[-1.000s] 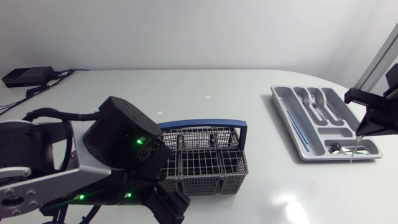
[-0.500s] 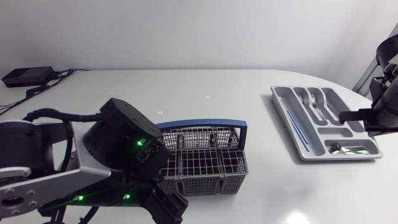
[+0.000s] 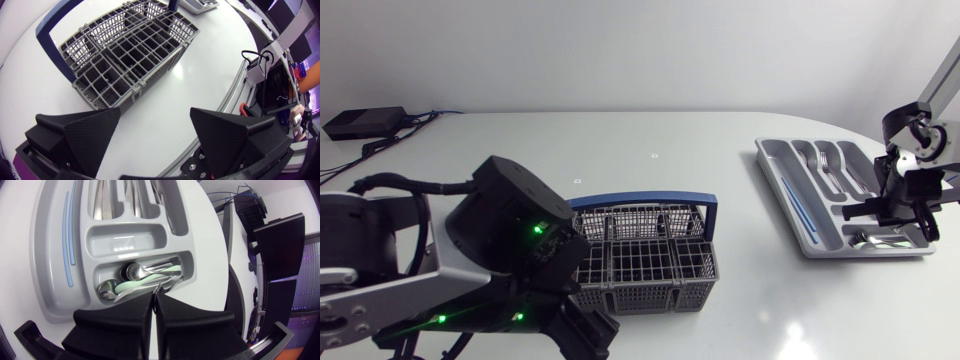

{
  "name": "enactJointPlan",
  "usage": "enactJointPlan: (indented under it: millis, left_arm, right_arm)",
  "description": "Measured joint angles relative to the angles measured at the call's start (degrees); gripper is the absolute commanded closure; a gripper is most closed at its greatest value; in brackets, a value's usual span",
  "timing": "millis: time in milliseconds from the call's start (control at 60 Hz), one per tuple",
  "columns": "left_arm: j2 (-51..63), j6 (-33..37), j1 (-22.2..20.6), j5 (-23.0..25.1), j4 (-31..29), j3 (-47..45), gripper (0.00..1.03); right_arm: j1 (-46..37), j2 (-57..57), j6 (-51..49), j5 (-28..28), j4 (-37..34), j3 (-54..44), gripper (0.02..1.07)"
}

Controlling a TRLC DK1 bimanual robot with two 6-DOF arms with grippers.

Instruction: Unload the cutlery basket into the drawer organizer.

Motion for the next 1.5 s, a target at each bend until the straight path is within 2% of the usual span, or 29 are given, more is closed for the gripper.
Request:
enactJointPlan:
  millis: [83,133,200,267,367,450,467,500,767,1167,1283,1500]
  left_arm:
    - [-0.07,0.00,0.11,0.00,0.00,0.00,0.06]
    - [-0.24,0.00,0.11,0.02,0.00,0.00,0.06]
    - [-0.55,0.00,0.17,0.00,0.00,0.00,0.06]
    - [-0.87,0.00,0.22,0.00,0.00,-0.07,0.06]
    - [-1.14,0.00,0.22,0.00,-0.02,-0.35,0.06]
    - [-1.44,0.00,0.22,0.00,-0.17,-0.79,0.06]
    - [-1.51,0.00,0.22,0.00,-0.37,-0.83,0.06]
    - [-1.64,0.00,0.22,0.00,-0.50,-0.94,0.06]
    - [-4.15,0.00,1.57,0.00,-2.08,-1.53,0.06]
    - [-6.73,-0.02,2.32,0.02,-2.62,-4.11,0.06]
    - [-7.30,-0.04,3.19,0.00,-3.23,-4.28,0.05]
    - [-8.39,-0.22,4.59,0.02,-3.78,-5.68,0.05]
  right_arm:
    - [0.04,0.83,-0.63,0.13,0.98,-1.01,0.89]
    - [0.04,1.11,-1.07,0.13,1.03,-1.18,0.87]
    - [0.04,1.31,-1.31,0.28,1.38,-1.25,0.77]
    - [0.04,1.31,-1.55,0.31,2.03,-1.77,0.62]
    - [0.42,1.27,-2.16,0.28,2.71,-3.37,0.46]
    - [0.90,0.92,-2.58,-0.09,2.89,-5.03,0.22]
    - [1.07,0.79,-2.58,-0.22,2.89,-5.33,0.13]
    - [1.18,0.31,-2.64,-0.48,2.91,-5.75,0.08]
    - [2.32,-9.73,-1.70,-4.33,2.78,-5.97,0.07]
    - [4.33,-18.14,9.68,-24.04,-17.46,2.40,0.12]
    - [5.92,-18.03,11.10,-34.34,-23.30,2.51,0.12]
    - [10.91,-17.86,11.19,-41.75,-26.03,2.25,0.12]
